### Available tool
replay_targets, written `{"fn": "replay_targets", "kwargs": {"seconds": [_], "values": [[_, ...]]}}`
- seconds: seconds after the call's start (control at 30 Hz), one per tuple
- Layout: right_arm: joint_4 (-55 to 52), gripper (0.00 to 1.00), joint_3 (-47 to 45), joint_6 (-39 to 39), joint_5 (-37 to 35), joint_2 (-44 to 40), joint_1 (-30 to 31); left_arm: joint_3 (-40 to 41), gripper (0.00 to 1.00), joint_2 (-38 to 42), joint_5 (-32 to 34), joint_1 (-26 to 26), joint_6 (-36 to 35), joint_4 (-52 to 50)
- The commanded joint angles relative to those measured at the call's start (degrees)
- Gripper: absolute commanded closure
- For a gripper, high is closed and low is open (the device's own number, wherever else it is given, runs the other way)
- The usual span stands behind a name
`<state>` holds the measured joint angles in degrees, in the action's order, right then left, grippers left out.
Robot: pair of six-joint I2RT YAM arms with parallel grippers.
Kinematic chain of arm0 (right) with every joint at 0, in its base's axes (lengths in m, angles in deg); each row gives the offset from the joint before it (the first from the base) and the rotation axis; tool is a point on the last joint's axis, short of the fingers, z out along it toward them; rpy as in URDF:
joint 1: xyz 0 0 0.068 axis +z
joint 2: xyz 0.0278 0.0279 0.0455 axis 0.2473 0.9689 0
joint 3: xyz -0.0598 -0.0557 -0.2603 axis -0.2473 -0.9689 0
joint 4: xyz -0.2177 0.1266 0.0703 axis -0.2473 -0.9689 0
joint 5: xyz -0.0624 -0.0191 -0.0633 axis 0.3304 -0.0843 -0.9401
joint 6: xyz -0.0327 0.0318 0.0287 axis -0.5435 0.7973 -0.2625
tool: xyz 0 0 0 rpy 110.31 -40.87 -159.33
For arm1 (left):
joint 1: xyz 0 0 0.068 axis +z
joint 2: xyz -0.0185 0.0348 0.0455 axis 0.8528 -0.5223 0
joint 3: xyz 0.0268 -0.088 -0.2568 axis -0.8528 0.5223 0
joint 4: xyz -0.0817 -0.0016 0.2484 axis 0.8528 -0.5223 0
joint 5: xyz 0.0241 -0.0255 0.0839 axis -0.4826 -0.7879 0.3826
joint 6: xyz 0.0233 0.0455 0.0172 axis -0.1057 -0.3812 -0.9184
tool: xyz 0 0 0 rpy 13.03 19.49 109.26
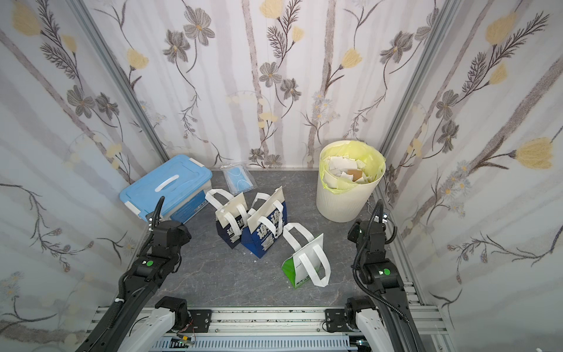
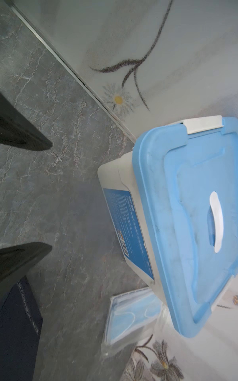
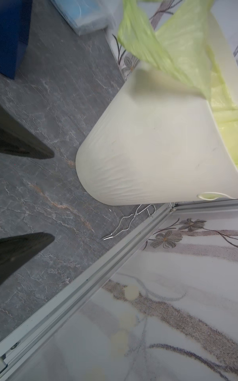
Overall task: Shred takeout receipts and throw away
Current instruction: Reset both arms
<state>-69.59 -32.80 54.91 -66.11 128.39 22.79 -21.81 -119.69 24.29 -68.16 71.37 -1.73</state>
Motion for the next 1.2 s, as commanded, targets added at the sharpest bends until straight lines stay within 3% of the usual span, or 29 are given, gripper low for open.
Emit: {"fn": "replay_targets", "kwargs": {"seconds": [0.0, 0.03, 0.07, 0.17, 0.37, 0.57, 0.73, 0.8, 0.83, 0.9, 1.03, 1.17], "values": [[15.59, 0.37, -1.82, -6.84, -4.29, 8.02, -1.29, 3.45, 0.16, -2.39, -0.41, 1.35, -4.41, 12.88], [18.48, 0.36, -2.34, -8.49, -2.86, 11.46, -1.86, 4.89, 0.02, -3.44, -1.45, 1.6, -6.59, 16.37], [21.51, 0.34, -2.67, -10.13, -0.49, 14.54, -2.5, 6.06, 0.0, -4.65, -2.85, 1.86, -8.69, 19.57], [30.69, 0.29, -3.38, -12.92, 4.14, 22.67, -3.47, 8.4, 0.0, -8.89, -5.69, 2.75, -11.76, 27.64], [52.47, 0.27, -6.56, -17.21, 14.97, 30.82, -4.86, 12.17, 0.0, -17.86, -8.91, 3.76, -18.08, 45.19], [64.43, 0.28, -11.18, -19.12, 19.11, 33.33, -6.75, 15.2, 0.0, -27.37, -15.12, 5.25, -19.67, 61.67], [88.58, 0.27, -25.0, -18.46, 18.3, 35.09, -7.14, 13.38, 0.0, -32.47, -19.9, 5.61, -23.45, 65.64], [90.26, 0.26, -24.75, -17.83, 19.13, 37.4, -7.95, 12.71, 0.0, -33.85, -21.13, 6.0, -24.87, 66.59], [86.13, 0.24, -23.47, -16.73, 20.53, 36.63, -9.09, 12.48, 0.0, -34.8, -21.76, 6.3, -25.24, 67.42], [88.19, 0.02, -23.79, -15.9, 21.61, 37.41, -10.13, 12.25, 0.0, -37.27, -22.24, 6.65, -24.93, 69.86], [87.25, 0.0, -23.64, -15.88, 21.8, 36.94, -10.3, 11.82, 0.0, -44.87, -25.67, 6.65, -26.0, 75.86], [87.6, 0.0, -23.88, -16.07, 21.58, 36.72, -10.06, 12.64, 0.0, -47.55, -20.31, 6.63, -24.19, 81.06]]}}
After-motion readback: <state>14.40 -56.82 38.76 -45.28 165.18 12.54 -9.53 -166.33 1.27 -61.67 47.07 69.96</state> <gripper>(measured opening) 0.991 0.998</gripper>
